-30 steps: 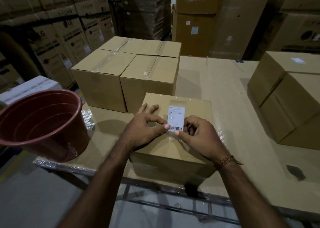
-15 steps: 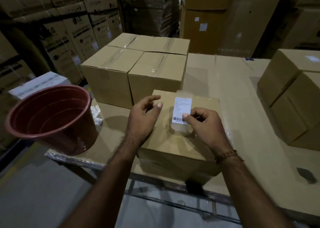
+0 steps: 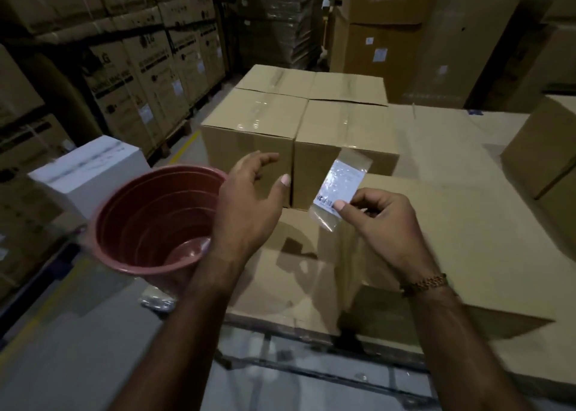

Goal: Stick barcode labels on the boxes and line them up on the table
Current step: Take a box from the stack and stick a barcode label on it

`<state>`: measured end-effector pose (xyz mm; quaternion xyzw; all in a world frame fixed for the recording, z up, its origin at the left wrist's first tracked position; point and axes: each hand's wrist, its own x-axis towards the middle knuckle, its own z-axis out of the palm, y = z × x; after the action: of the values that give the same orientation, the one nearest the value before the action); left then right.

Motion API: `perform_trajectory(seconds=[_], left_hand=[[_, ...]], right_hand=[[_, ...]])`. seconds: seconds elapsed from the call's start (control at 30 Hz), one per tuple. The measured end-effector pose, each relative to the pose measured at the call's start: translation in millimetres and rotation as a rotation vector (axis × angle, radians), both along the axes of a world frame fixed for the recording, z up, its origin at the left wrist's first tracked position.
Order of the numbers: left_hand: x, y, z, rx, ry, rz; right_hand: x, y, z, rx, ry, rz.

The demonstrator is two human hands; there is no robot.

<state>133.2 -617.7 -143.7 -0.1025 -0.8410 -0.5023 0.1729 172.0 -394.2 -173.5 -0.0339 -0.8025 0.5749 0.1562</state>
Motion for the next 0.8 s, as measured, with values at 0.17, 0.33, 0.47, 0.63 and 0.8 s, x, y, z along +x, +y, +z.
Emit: perform_trajectory(seconds=[0.17,0.33,0.47,0.63,0.8], left_hand=[[-13,-109,9,-0.151,0.009,0.119],[-34,-201,-3,-0.357,-0.042,0.339],[-52,-244,-19,-0.402,-0.111,0.329],[-69,-261,-33,-0.438,-0.147,0.217],[-72,-266,-44,-0.332,-0.165,0.136]], right_hand=[[-28,-95,-4,-0.093,-0.036,0.014],[-53,-174,-9,-0.088,-0.092,0.048],[-68,-218,-11,0.042,-0.132,0.066],[-83,-253,-14,0.379,-0.186,0.037],[-96,-267,-23,0.501,-0.306,0.042]])
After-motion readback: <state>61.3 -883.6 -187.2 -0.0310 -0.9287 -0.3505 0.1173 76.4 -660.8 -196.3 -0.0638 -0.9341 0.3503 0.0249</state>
